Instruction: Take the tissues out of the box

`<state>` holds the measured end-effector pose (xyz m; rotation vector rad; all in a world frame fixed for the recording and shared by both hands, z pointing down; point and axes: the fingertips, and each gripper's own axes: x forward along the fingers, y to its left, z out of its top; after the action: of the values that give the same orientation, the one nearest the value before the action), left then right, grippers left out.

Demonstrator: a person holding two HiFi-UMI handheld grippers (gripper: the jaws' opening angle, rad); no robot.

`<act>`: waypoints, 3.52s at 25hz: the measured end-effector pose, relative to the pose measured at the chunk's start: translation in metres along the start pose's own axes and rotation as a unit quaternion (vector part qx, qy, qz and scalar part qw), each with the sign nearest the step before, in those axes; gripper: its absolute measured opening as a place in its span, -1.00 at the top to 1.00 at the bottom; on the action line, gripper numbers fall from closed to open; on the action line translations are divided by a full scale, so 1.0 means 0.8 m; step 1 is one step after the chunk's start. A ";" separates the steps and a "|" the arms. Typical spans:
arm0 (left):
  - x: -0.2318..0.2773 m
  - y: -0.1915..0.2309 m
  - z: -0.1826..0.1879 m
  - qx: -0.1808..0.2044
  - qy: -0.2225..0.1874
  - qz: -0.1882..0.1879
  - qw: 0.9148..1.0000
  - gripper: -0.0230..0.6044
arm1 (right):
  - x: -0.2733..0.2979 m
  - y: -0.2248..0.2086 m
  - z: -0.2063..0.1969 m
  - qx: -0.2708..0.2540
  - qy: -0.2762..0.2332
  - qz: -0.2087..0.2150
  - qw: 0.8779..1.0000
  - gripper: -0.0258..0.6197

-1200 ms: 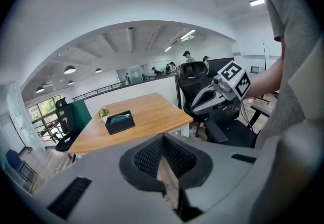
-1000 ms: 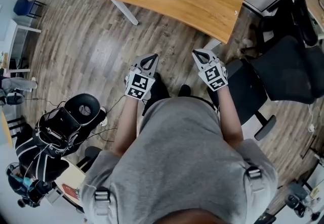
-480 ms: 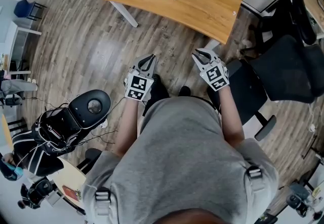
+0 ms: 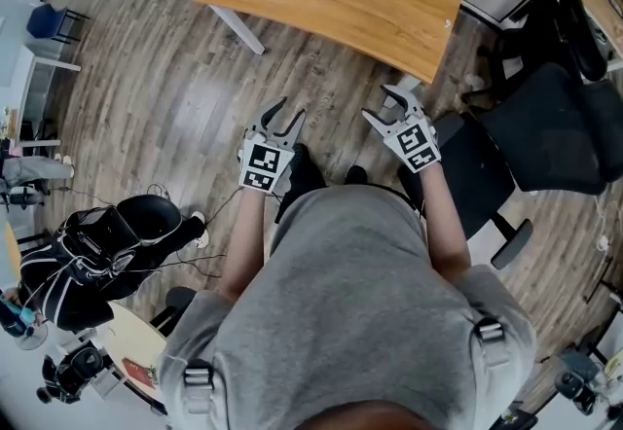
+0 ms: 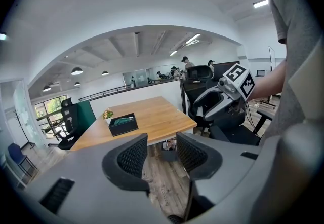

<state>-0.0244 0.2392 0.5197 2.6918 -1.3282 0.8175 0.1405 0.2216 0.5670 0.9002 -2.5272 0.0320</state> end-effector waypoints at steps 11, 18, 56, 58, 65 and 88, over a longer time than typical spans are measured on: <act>0.005 -0.019 0.001 0.003 0.005 -0.015 1.000 0.19 | -0.004 0.001 -0.013 -0.006 0.003 0.004 1.000 -0.07; 0.010 -0.002 0.004 0.009 0.009 -0.006 1.000 0.19 | -0.001 -0.028 0.009 0.001 -0.017 -0.003 1.000 -0.07; 0.108 0.214 -0.014 -0.009 0.010 -0.074 0.997 0.19 | 0.174 -0.095 0.048 0.034 0.059 -0.033 0.997 -0.06; 0.112 0.224 -0.018 -0.010 0.011 -0.078 0.997 0.19 | 0.185 -0.095 0.050 0.033 0.063 -0.034 0.997 -0.06; 0.131 0.261 -0.023 -0.008 0.006 -0.087 0.996 0.19 | 0.219 -0.100 0.053 0.034 0.073 -0.042 0.996 -0.06; 0.153 0.340 -0.038 0.007 0.005 -0.122 0.992 0.19 | 0.299 -0.094 0.064 0.065 0.091 -0.063 0.992 -0.01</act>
<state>-0.1798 -0.0154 0.5497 2.7807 -0.9664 0.8154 0.0011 0.0118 0.6129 1.0570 -2.3166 0.2304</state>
